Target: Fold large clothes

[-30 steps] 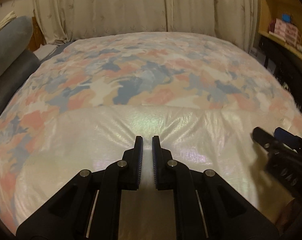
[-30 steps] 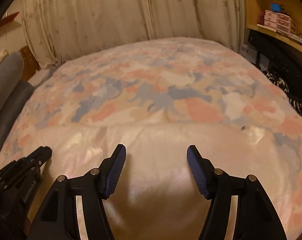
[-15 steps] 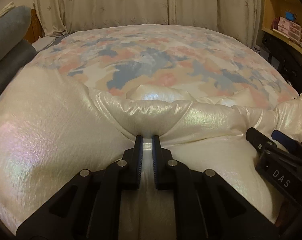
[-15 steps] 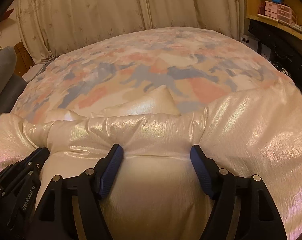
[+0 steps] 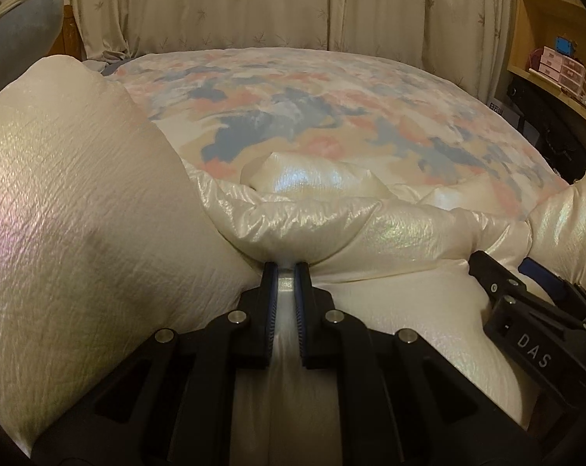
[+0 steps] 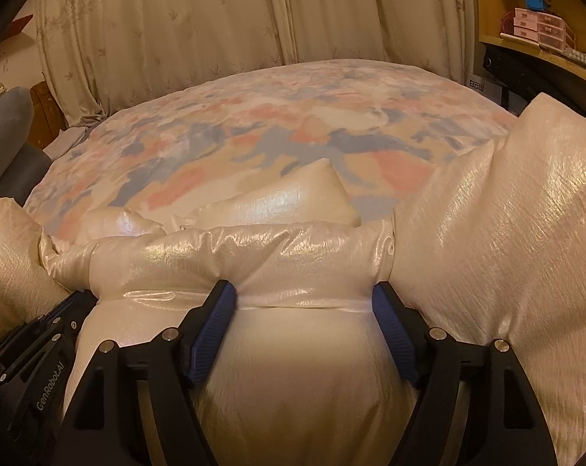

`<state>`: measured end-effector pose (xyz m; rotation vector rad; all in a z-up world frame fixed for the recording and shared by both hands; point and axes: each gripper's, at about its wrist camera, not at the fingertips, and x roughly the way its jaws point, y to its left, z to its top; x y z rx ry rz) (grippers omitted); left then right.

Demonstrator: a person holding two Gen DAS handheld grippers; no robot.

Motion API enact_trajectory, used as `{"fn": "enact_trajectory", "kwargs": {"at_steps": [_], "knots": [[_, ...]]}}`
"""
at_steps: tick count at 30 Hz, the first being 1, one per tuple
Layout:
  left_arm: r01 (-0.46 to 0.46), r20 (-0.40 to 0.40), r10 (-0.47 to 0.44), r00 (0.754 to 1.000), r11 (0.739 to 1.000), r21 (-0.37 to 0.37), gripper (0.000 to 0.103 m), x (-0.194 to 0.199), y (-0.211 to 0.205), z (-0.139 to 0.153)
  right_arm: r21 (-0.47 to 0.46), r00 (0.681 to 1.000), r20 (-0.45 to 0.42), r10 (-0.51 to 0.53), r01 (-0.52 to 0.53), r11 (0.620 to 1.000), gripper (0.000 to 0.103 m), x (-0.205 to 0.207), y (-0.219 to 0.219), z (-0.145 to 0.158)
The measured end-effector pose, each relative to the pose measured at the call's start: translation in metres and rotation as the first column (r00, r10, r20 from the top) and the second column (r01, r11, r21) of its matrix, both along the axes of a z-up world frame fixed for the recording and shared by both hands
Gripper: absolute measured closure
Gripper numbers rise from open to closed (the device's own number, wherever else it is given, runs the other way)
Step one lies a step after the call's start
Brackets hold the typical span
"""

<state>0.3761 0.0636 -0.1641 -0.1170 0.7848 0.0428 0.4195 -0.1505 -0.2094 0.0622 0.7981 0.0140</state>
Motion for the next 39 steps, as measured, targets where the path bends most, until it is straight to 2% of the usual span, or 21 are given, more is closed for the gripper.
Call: {"fn": "enact_trajectory", "kwargs": {"at_steps": [28, 35, 39], "knots": [[-0.002, -0.017, 0.001, 1.0, 1.0, -0.03, 0.096, 0.002, 0.004, -0.004, 0.014, 1.0, -0.011, 0.002, -0.002, 1.0, 0.028, 0.006, 0.004, -0.007], [0.03, -0.067, -0.034, 0.997, 0.998, -0.054, 0.096, 0.011, 0.009, 0.002, 0.019, 0.998, -0.058, 0.024, -0.023, 1.0, 0.027, 0.013, 0.004, 0.0], [0.058, -0.115, -0.07, 0.991, 0.992, -0.109, 0.096, 0.018, 0.029, 0.012, 0.042, 0.994, -0.09, 0.061, -0.058, 0.997, 0.027, 0.015, -0.006, 0.01]]}}
